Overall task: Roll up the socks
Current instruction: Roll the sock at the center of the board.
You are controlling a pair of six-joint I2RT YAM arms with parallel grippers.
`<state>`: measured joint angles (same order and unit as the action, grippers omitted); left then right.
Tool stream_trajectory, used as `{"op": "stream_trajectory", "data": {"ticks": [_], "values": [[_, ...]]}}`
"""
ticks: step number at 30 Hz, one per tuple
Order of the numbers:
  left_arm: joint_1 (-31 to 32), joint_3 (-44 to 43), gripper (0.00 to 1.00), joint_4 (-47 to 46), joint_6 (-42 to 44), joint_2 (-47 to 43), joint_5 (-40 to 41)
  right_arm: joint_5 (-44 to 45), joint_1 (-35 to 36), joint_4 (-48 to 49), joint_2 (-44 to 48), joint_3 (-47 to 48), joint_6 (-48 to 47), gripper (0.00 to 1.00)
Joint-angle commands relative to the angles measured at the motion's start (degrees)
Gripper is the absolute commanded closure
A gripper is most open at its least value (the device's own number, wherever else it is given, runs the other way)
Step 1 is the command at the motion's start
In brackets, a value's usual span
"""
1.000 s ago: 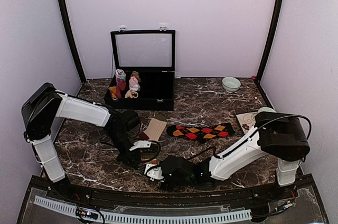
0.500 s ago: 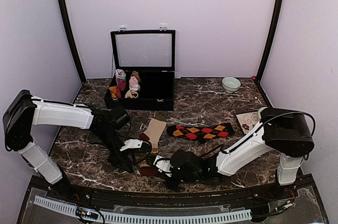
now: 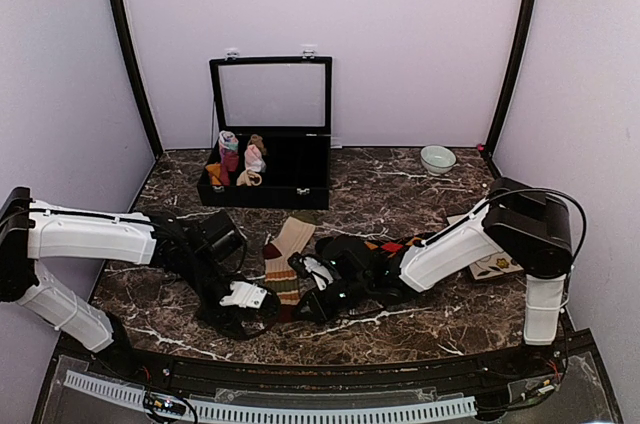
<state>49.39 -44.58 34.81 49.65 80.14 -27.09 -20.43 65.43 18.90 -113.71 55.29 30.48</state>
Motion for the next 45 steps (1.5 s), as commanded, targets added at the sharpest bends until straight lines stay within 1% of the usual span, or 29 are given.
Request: {"op": "stream_trajectory", "data": {"ticks": [1, 5, 8, 10, 17, 21, 25, 32, 40, 45], "values": [[1.72, 1.19, 0.57, -4.16, 1.86, -0.88, 5.71, -8.7, -1.63, -0.36, -0.55, 0.13, 10.88, 1.0], [2.29, 1.14, 0.57, -9.18, 0.79, 0.39, 8.68, -9.65, -2.14, 2.33, -0.11, -0.82, 16.28, 1.0], [3.21, 1.46, 0.57, -13.08, -0.14, 1.14, 10.89, -9.66, -2.25, 1.51, -0.53, 0.09, 18.49, 1.0], [3.85, 0.98, 0.57, -12.87, -0.29, 2.22, 10.29, -9.28, -2.35, -0.13, -0.8, 0.95, 20.14, 1.0], [5.63, 1.9, 0.58, -12.04, -0.07, 5.17, 8.2, -9.3, -3.2, 0.77, -1.49, 1.14, 25.72, 1.0], [5.8, 1.44, 0.58, -13.72, -1.63, 6.8, 8.17, -9.61, -3.27, 1.21, -2.24, 1.92, 27.68, 1.0], [6.48, 2.12, 0.58, -16.72, -3.2, 7.85, 10.01, -9.85, -3.62, 1.59, -2.91, 2.33, 29.55, 1.0], [7.01, 4.61, 0.61, -20.7, -3.07, 8.94, 13.64, -11.47, -4.9, 10.05, -2.4, -1.96, 35.8, 1.0], [7.04, 4.81, 0.75, -22.97, -3.48, 10.81, 16.04, -13.3, -5.05, 13.44, -2.83, -2.72, 37.45, 1.0], [7.04, 4.25, 0.89, -22.88, -3.58, 11.89, 17.42, -13.56, -5.05, 15.34, -2.6, -4.22, 38.66, 1.0]]}}
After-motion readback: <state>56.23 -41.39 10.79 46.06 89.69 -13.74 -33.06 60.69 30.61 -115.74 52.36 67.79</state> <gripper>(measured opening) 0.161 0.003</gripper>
